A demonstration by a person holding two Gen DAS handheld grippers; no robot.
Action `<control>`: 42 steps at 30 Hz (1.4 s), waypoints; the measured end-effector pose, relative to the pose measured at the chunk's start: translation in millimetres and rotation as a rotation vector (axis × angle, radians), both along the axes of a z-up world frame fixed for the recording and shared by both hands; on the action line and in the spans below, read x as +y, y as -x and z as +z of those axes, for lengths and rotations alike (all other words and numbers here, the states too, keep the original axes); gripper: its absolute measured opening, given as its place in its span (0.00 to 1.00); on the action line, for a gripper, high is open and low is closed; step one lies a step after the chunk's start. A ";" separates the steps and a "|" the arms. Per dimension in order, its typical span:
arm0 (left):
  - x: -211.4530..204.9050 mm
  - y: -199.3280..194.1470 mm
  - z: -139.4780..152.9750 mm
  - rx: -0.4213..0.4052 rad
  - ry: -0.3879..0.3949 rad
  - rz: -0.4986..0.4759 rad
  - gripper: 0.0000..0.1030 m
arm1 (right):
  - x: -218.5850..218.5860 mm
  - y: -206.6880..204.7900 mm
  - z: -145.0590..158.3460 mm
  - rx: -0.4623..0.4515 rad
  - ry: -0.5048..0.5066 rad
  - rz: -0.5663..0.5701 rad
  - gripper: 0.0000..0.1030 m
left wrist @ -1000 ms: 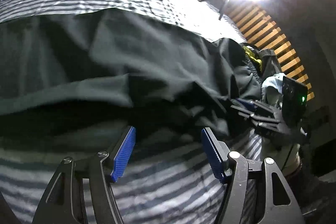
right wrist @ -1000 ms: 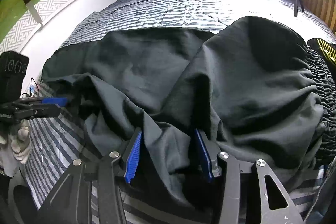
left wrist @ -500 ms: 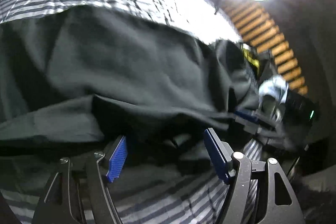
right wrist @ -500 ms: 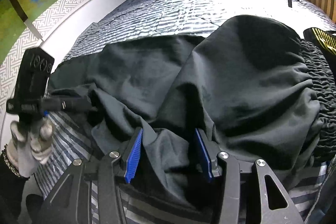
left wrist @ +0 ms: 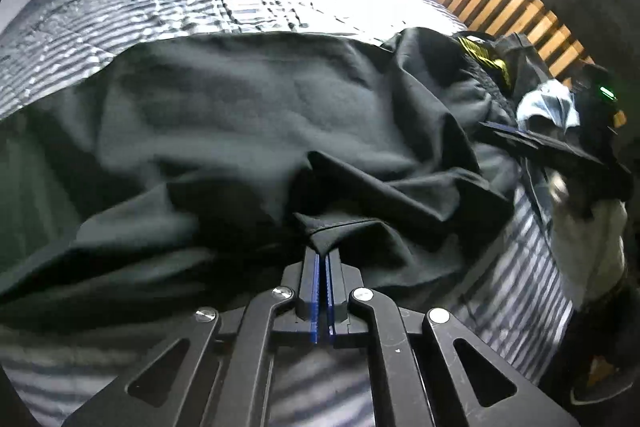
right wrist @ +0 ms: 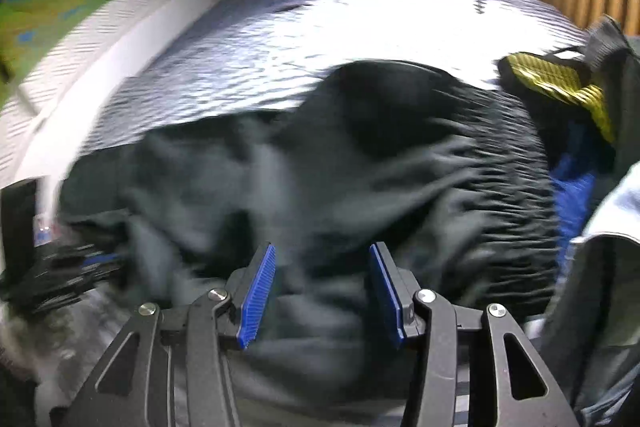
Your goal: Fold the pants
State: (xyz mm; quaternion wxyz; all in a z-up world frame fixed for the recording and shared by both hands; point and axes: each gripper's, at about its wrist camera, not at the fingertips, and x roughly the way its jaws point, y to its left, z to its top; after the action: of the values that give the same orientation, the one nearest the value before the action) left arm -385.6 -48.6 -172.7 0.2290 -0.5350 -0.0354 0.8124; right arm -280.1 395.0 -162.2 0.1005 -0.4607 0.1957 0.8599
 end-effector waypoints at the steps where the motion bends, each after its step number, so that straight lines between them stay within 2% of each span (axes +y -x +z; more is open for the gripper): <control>1: -0.3 -10.0 4.5 0.013 0.011 -0.007 0.01 | 3.8 1.0 -4.7 -0.015 -0.004 -0.010 0.43; 4: 2.6 -54.8 14.5 0.056 0.045 -0.042 0.01 | 10.1 5.6 -19.1 -0.058 0.001 -0.017 0.42; 5: 6.3 -74.6 10.2 0.041 0.050 -0.072 0.02 | 9.1 6.2 -21.9 -0.066 -0.010 -0.015 0.42; 7: 15.6 -95.3 -6.5 -0.014 0.119 -0.118 0.02 | 7.5 7.3 -22.3 -0.071 -0.028 -0.012 0.41; 8: 17.0 -104.9 -16.7 -0.058 0.125 -0.141 0.02 | 7.5 7.9 -22.1 -0.075 -0.030 -0.014 0.41; 10: 12.5 -115.5 -18.2 -0.058 0.110 -0.128 0.02 | 7.7 7.7 -23.2 -0.077 -0.031 -0.019 0.41; 12: 0.2 -114.8 -10.3 -0.092 0.046 -0.084 0.02 | 5.7 7.8 -23.8 -0.085 -0.056 -0.015 0.41; 14: -12.0 -112.7 4.3 -0.059 0.028 -0.045 0.04 | 3.5 9.0 -23.9 -0.089 -0.075 -0.013 0.41; 15: -20.0 -108.0 12.0 -0.040 0.020 -0.013 0.14 | 2.8 9.3 -23.4 -0.090 -0.079 -0.015 0.41; 16: -28.3 -102.2 18.1 -0.025 0.005 0.026 0.34 | 2.9 8.8 -23.1 -0.090 -0.079 -0.019 0.41; 18: -44.5 -85.1 27.4 0.002 -0.052 0.104 0.59 | 2.0 10.0 -22.9 -0.094 -0.079 -0.027 0.41; 21: -48.0 -58.9 28.4 0.005 -0.086 0.122 0.61 | 1.7 10.7 -23.0 -0.096 -0.077 -0.032 0.41; 23: -43.6 -44.4 23.1 0.007 -0.016 0.101 0.61 | 1.1 10.2 -23.6 -0.096 -0.082 -0.031 0.42; 24: -46.1 -35.6 17.0 -0.020 -0.014 0.112 0.63 | 0.7 10.4 -23.8 -0.096 -0.084 -0.029 0.42; 26: -57.4 -21.8 7.2 -0.073 -0.043 0.158 0.64 | 0.6 10.9 -23.9 -0.095 -0.082 -0.029 0.42; 29: -75.6 -23.8 -2.5 -0.129 -0.109 0.191 0.64 | 1.4 9.7 -23.7 -0.090 -0.070 -0.028 0.42; 31: -77.2 -31.7 -6.7 -0.154 -0.176 0.180 0.70 | 2.7 8.6 -23.7 -0.083 -0.058 -0.027 0.42; 34: -66.1 -33.0 -10.7 -0.142 -0.200 0.153 0.78 | 3.1 7.9 -24.3 -0.078 -0.055 -0.027 0.42; 38: -57.0 -20.9 -23.9 -0.169 -0.312 0.200 0.79 | 2.5 6.7 -22.9 -0.078 -0.053 -0.027 0.42; 39: -53.4 -19.6 -25.0 -0.161 -0.342 0.213 0.83 | 2.9 6.0 -22.7 -0.077 -0.048 -0.027 0.42; 42: -40.6 -29.7 -22.0 -0.163 -0.389 0.165 0.81 | 4.5 4.7 -23.1 -0.074 -0.037 -0.025 0.42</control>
State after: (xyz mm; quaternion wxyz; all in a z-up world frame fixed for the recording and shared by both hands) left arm -355.9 -89.2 -194.7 0.2571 -0.5400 -0.2535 0.7603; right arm -284.8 399.5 -185.3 0.1270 -0.4879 0.1816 0.8443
